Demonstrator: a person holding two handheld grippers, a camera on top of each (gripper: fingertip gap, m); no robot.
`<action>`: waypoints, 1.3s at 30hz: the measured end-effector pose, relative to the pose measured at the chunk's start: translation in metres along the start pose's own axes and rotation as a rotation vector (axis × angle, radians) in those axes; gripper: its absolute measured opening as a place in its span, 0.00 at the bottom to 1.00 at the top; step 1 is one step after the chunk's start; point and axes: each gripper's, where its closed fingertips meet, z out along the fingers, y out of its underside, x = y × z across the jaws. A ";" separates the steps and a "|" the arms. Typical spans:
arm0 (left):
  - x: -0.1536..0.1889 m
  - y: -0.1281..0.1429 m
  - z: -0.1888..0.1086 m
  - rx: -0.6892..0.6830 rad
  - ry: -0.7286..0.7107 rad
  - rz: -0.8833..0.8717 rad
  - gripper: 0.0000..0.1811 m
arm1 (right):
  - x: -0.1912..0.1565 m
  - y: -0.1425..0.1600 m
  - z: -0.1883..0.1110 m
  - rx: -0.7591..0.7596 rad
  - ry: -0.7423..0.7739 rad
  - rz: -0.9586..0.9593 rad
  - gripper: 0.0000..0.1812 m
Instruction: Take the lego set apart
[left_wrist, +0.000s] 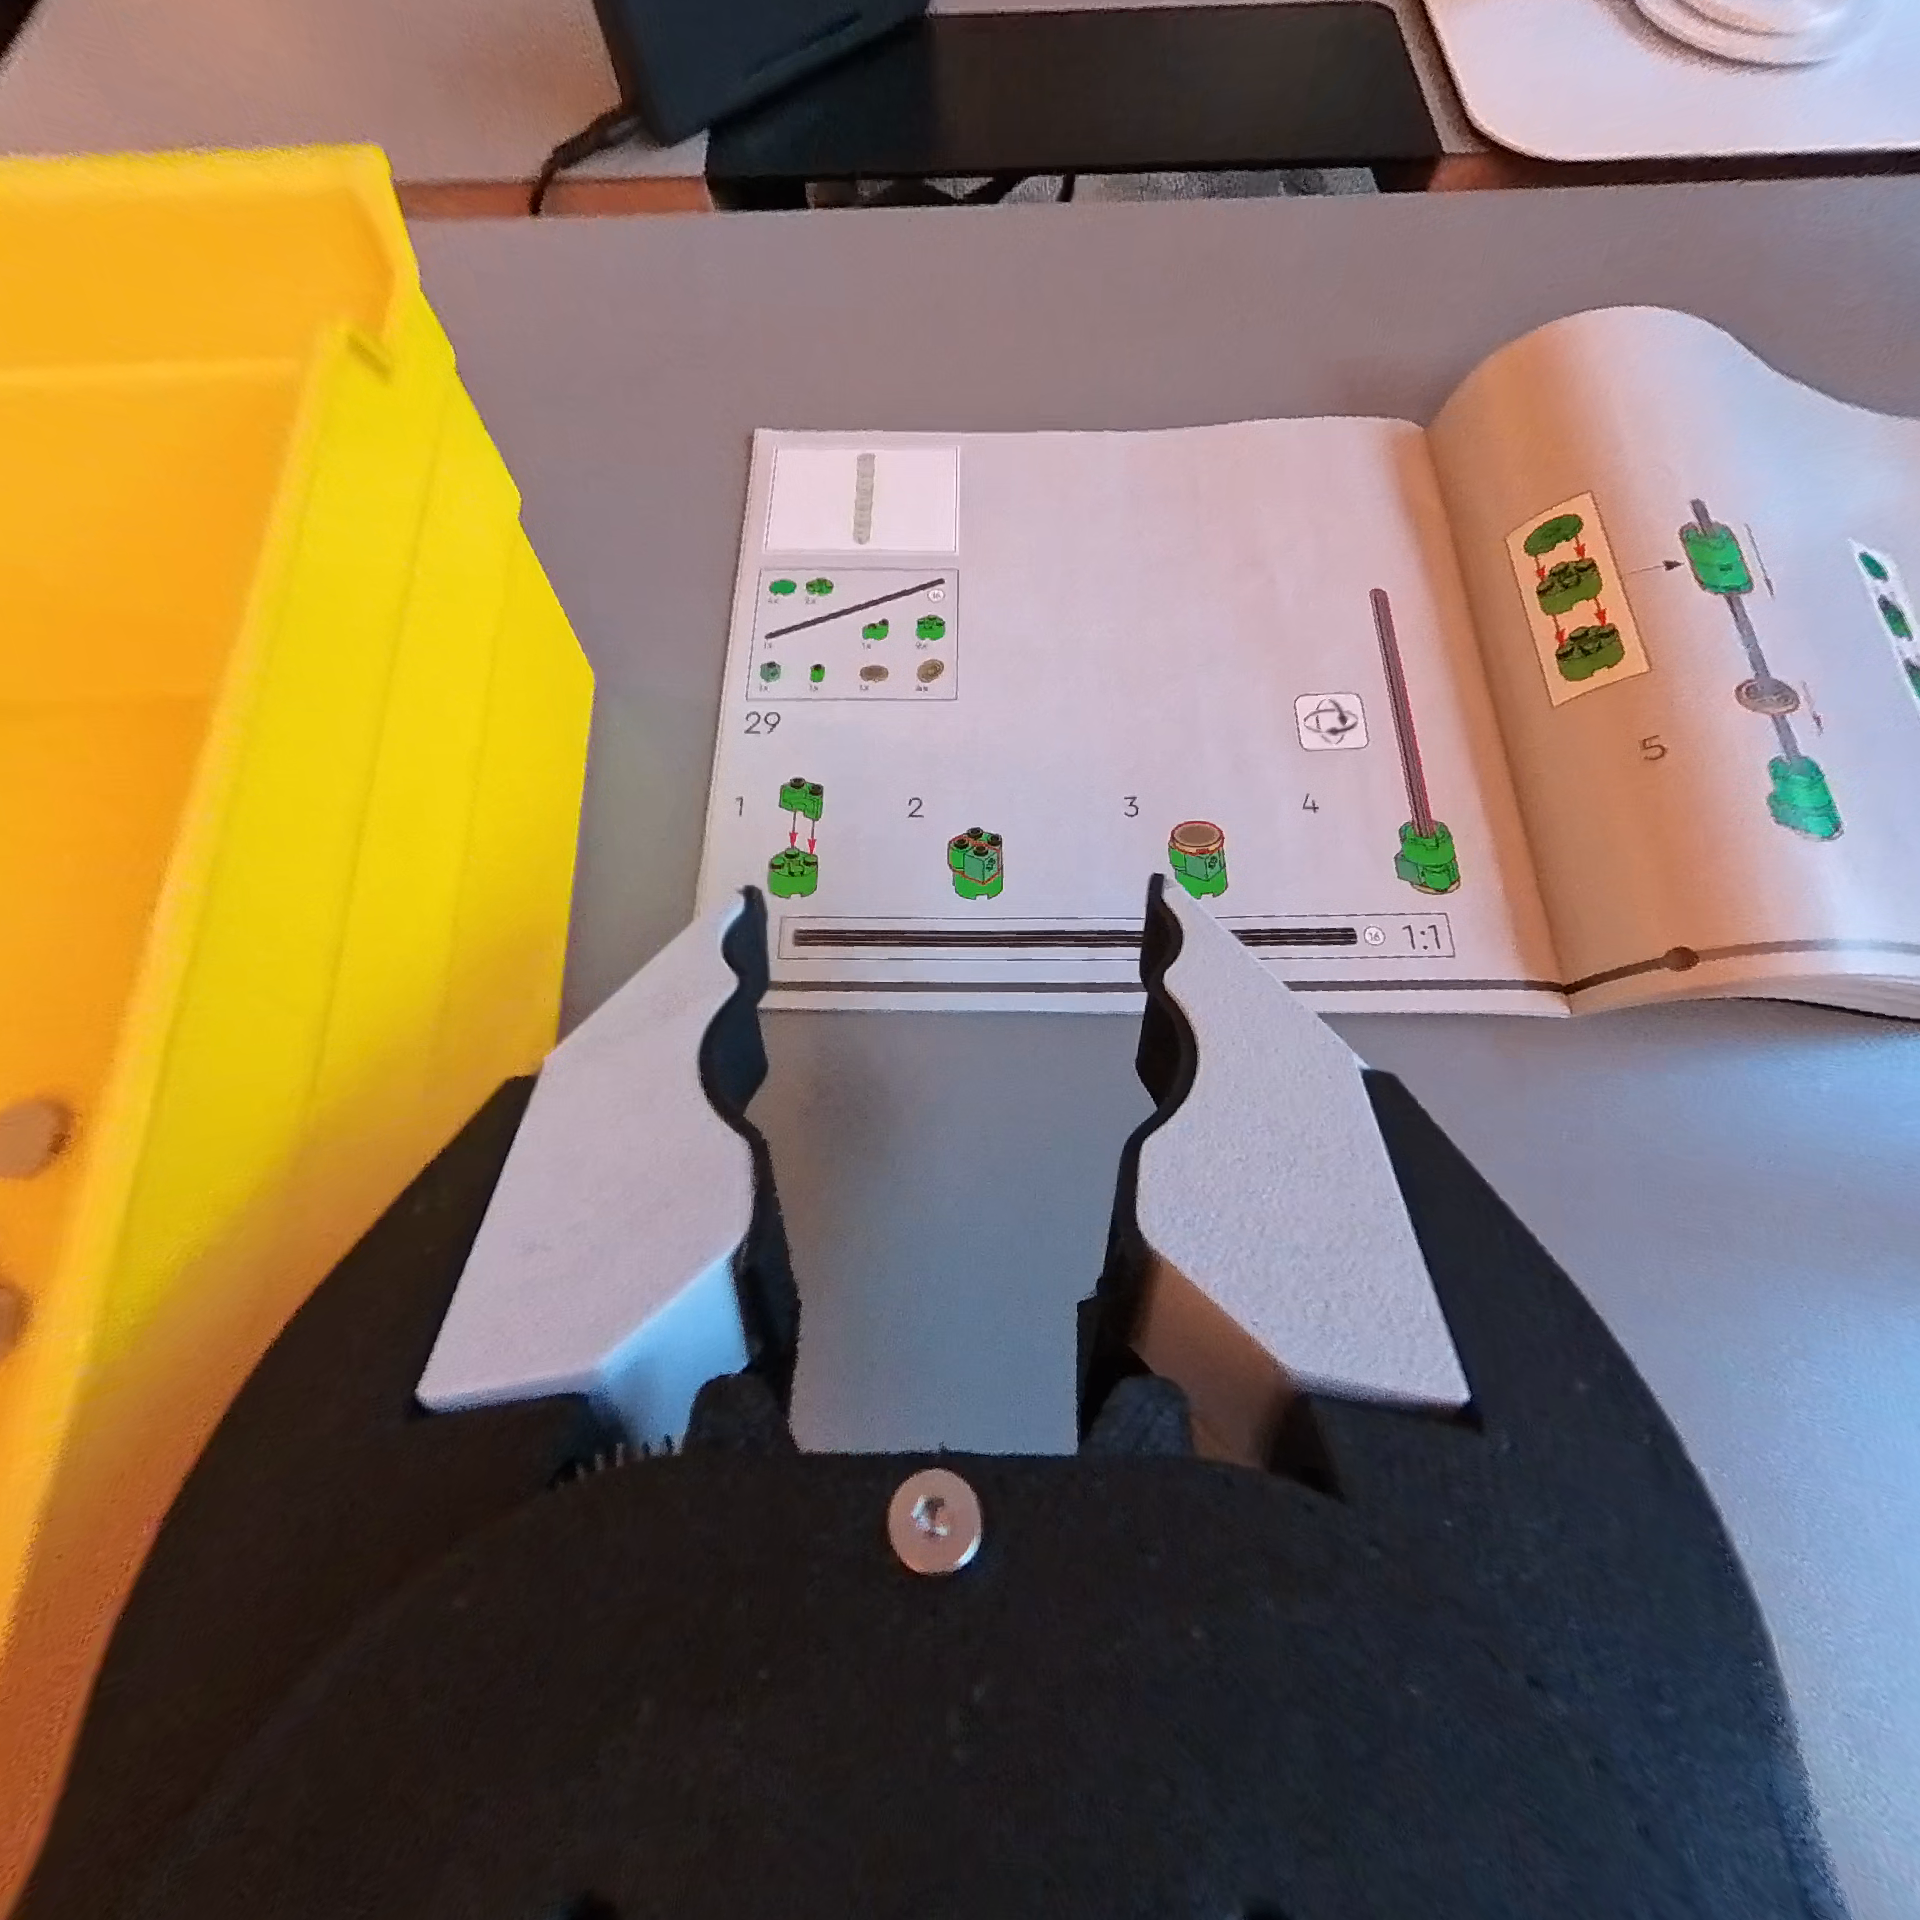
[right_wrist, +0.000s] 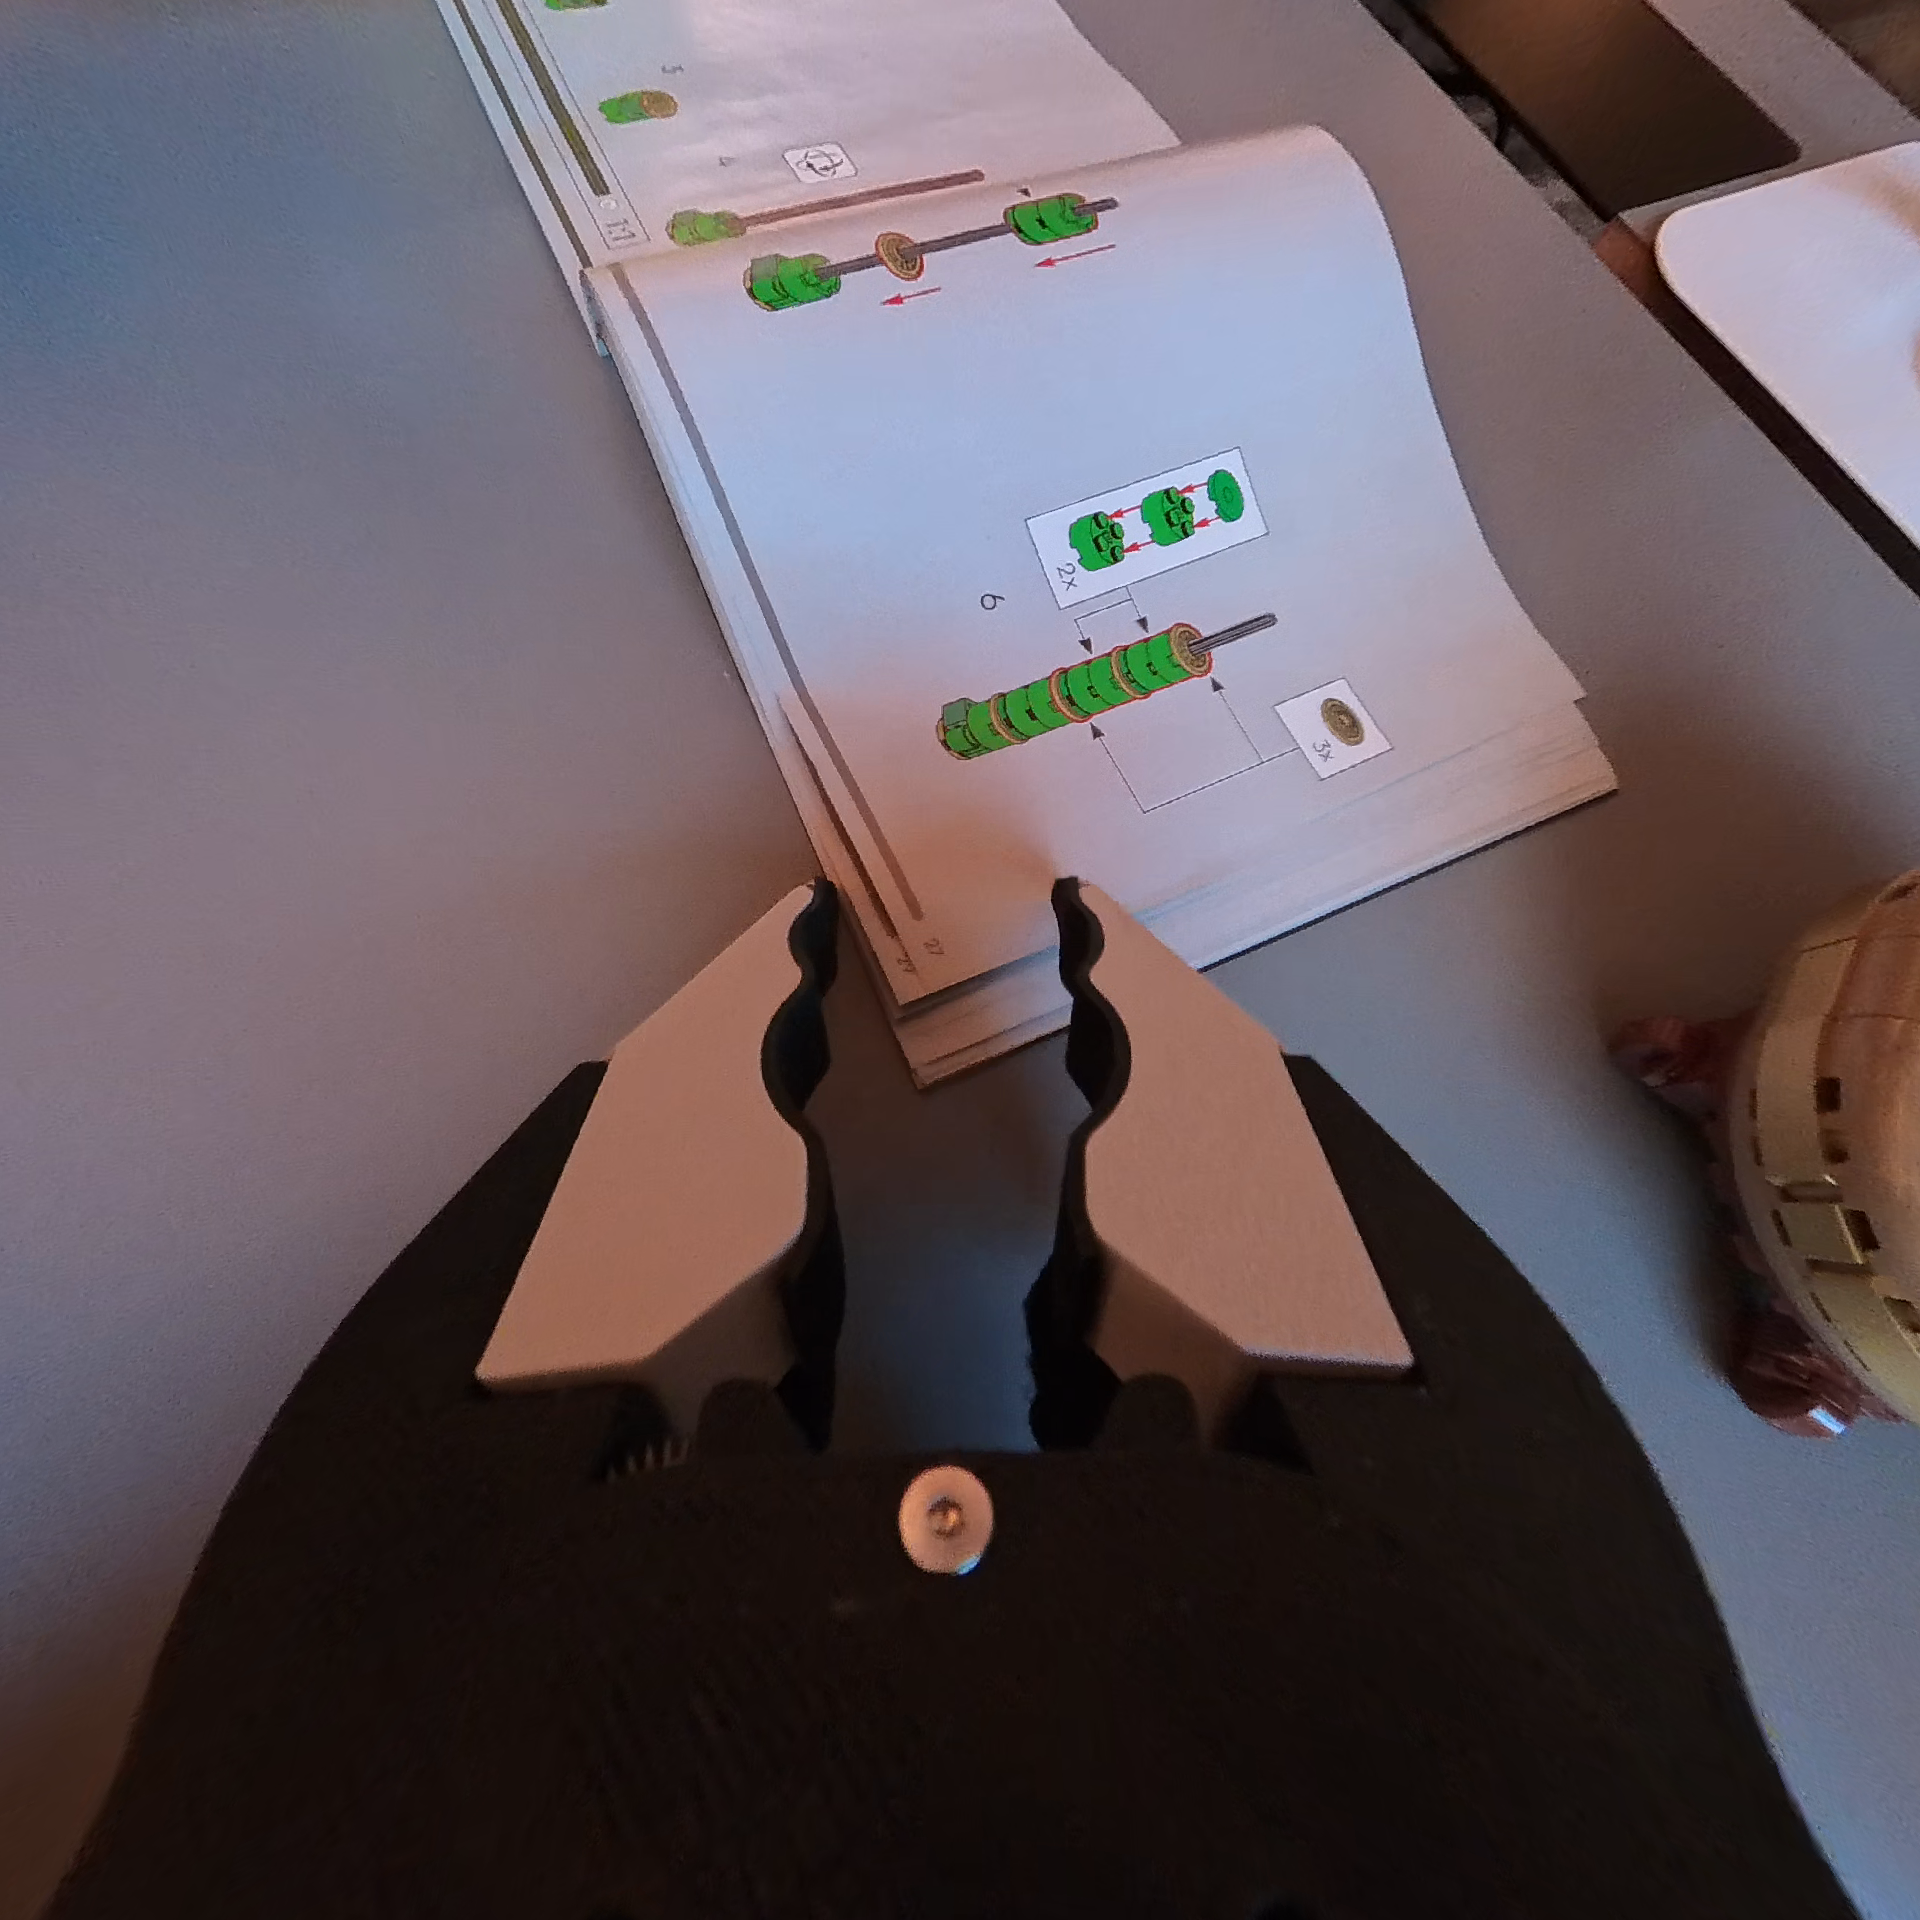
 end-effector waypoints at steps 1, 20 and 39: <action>0.000 0.002 0.002 -0.010 0.011 -0.019 0.40 | 0.001 0.001 0.000 -0.004 -0.006 0.018 0.23; -0.004 0.022 0.025 -0.150 -0.035 -0.009 0.44 | 0.006 0.008 -0.005 -0.034 -0.021 0.084 0.23; 0.012 0.017 0.028 -0.104 -0.003 0.018 0.24 | 0.006 0.008 -0.005 -0.035 -0.018 0.082 0.23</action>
